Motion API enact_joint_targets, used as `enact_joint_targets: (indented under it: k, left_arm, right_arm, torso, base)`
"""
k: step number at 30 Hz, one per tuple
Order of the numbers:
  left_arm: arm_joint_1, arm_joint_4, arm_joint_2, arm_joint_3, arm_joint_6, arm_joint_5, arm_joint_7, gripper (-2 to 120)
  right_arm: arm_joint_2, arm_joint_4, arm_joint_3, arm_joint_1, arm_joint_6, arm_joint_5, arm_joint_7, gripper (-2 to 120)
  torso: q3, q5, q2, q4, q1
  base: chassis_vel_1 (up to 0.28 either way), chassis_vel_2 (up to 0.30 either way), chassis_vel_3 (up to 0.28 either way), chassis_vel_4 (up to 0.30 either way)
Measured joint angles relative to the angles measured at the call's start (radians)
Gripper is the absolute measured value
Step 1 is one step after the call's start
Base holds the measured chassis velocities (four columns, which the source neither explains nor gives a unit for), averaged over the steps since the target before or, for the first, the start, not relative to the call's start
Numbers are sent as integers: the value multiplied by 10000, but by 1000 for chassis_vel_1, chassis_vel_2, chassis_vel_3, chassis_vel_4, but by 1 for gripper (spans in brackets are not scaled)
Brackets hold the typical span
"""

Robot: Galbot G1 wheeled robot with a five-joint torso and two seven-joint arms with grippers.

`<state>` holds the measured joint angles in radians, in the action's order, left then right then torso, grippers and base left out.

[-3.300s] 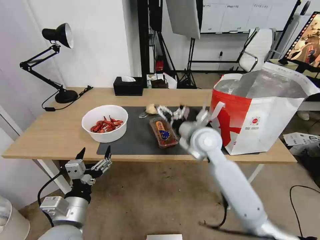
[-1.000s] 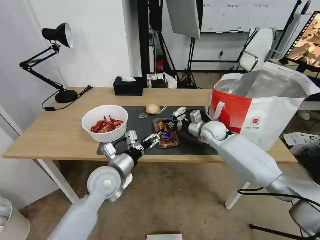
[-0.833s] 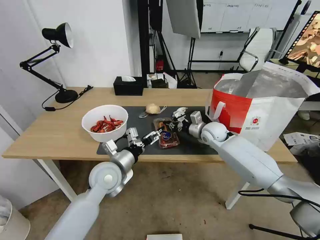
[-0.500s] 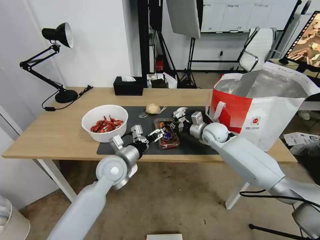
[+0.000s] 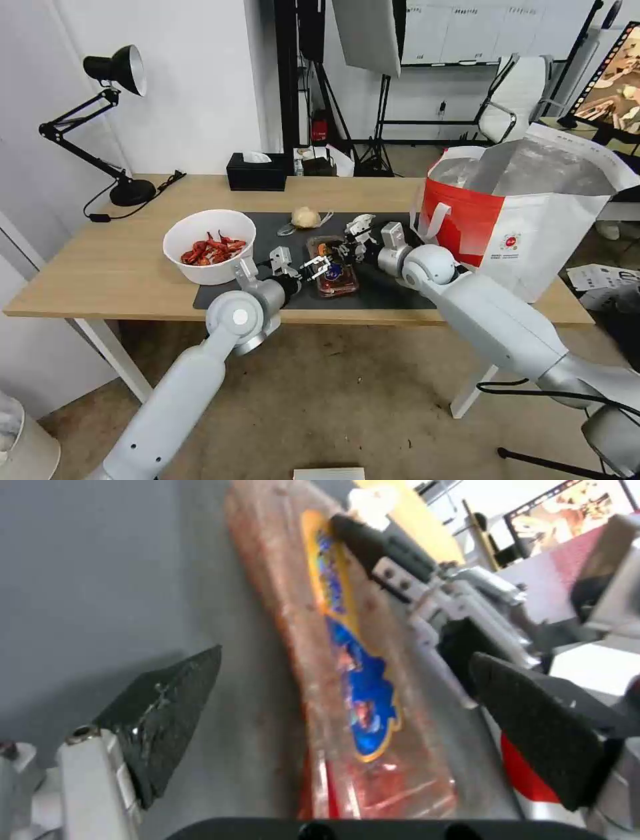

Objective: Pick up the trash from the table and place it into the takeout bag.

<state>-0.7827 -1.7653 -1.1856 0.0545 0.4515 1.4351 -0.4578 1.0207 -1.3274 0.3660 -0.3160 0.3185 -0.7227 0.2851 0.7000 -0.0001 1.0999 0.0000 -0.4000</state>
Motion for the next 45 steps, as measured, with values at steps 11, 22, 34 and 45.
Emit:
enact_joint_targets:
  k: [11,22,34,45]
  left_arm:
    - [111,64,-82,140,330,1294,-486,90]
    - [177,125,-116,87,29,1387,-858,52]
    - [184,191,-175,54,-212,1416,-861,7]
    - [17,-539,-52,265,-916,393,-319,0]
  right_arm:
    - [72,-15,1,-49,0,-5,-68,0]
    - [26,-154,0,-55,-2,-91,-116,0]
    - [-213,-375,29,-152,-100,-401,-171,0]
    - [73,-2011,-1632,-1772,-3255,-3364,-2627,14]
  torso:
    - [-1,0,0,0,0]
    - [0,1,0,0,0]
    - [-1,1,1,0,1]
    - [-2,-2,1,4,-1]
  base:
    - [0,0,0,0]
    - [0,0,0,0]
    - [0,0,0,0]
    - [0,0,0,0]
